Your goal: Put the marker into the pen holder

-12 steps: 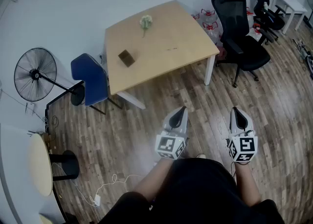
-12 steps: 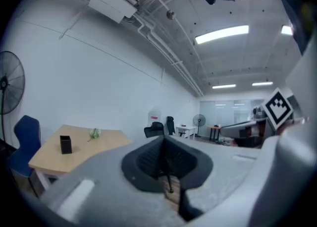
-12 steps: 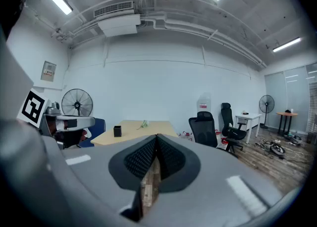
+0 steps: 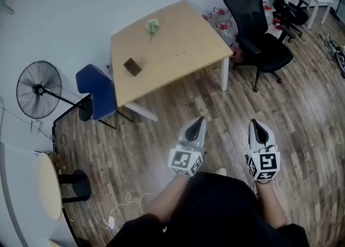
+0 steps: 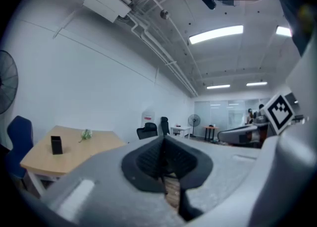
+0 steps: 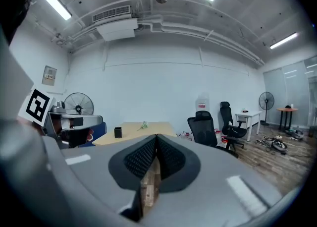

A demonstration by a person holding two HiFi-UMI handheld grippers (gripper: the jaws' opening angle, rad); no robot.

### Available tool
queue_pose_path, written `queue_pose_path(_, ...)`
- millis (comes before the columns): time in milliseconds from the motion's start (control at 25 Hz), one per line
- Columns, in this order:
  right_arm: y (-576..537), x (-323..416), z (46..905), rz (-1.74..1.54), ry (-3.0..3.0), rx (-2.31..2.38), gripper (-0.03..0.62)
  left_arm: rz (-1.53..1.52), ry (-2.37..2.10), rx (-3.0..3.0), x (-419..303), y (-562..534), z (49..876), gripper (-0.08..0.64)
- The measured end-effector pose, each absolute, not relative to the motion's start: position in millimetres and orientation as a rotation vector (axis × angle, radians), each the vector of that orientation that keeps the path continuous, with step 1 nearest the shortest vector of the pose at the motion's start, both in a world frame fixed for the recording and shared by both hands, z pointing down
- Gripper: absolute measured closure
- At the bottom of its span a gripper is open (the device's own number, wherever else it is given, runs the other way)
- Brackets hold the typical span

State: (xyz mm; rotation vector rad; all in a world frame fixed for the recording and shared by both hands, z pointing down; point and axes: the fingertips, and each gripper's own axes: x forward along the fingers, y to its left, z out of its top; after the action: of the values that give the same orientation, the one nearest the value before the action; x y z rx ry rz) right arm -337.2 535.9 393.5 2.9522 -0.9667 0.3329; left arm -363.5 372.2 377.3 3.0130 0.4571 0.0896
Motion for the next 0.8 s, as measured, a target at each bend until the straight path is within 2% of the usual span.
queue_pose_path(400,556,-315,410,0.361,-1.005,2.986,0.591,0.114,0.476,3.009,-346,405,391,0.558)
queue_pose_path(800,506,-237,425,0.395,-1.04,2.912,0.591,0.136,0.463,2.987,-264,363,406,0.558)
